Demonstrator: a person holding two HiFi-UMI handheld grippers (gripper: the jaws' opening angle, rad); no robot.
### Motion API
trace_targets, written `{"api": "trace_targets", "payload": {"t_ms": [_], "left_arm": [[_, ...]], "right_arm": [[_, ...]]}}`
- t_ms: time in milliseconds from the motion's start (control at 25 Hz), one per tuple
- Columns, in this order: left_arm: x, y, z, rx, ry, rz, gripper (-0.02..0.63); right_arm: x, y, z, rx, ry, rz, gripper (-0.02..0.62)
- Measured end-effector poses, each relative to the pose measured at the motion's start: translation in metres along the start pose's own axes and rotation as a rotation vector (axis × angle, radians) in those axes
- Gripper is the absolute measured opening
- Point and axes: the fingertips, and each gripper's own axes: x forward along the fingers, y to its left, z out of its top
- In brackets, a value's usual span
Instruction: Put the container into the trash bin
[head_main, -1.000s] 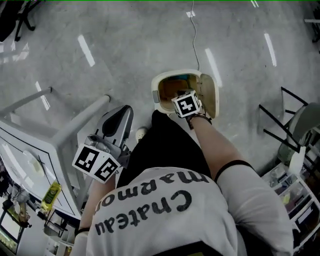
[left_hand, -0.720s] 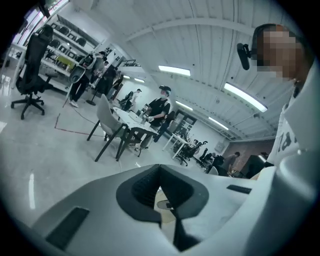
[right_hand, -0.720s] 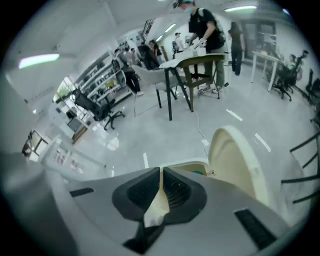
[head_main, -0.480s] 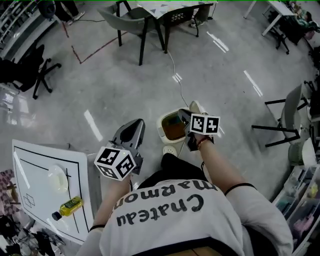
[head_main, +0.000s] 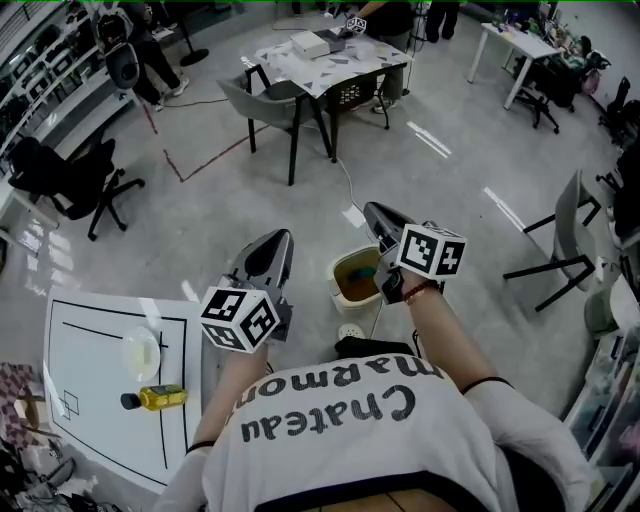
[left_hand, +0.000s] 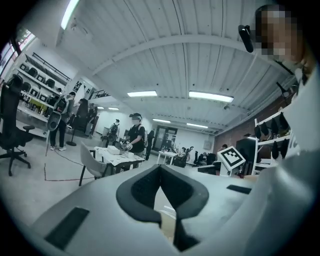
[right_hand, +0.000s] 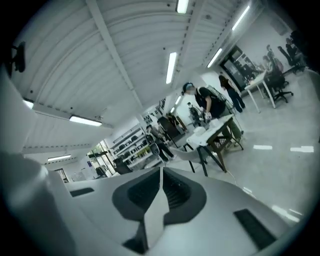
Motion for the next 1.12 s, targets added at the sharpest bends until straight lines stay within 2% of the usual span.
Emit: {"api": "trace_targets", "payload": {"t_ms": [120, 240, 520, 720, 1120], "left_arm": [[-0.016, -0.011, 0.019, -0.012, -0.081, 0.0, 0.023], [-0.03, -0.024, 0.033, -0.028, -0.144, -0.018, 0.024], [-0.041, -0.032, 0.047, -0.02, -0.162, -0.01, 0.024], [-0.046, -0.04, 0.04, -0.019, -0.153, -0.032, 0.025], [-0.068, -0.026, 0.016, -0.046, -0.11, -0.002, 0.023]], "right_arm": [[-0.029, 0.046, 0.035, -0.065, -0.153, 0.1, 0.04], [-0.052, 0.073, 0.047, -0.139, -0.211, 0.112, 0.04], [-0.065, 0.078, 0.039, -0.247, -0.169, -0.021, 0.04], [-0.069, 0.074, 0.025, -0.267, -0.149, -0.056, 0.04], [-0.071, 0.063, -0.018, -0.231, -0.083, -0.098, 0.038]]}}
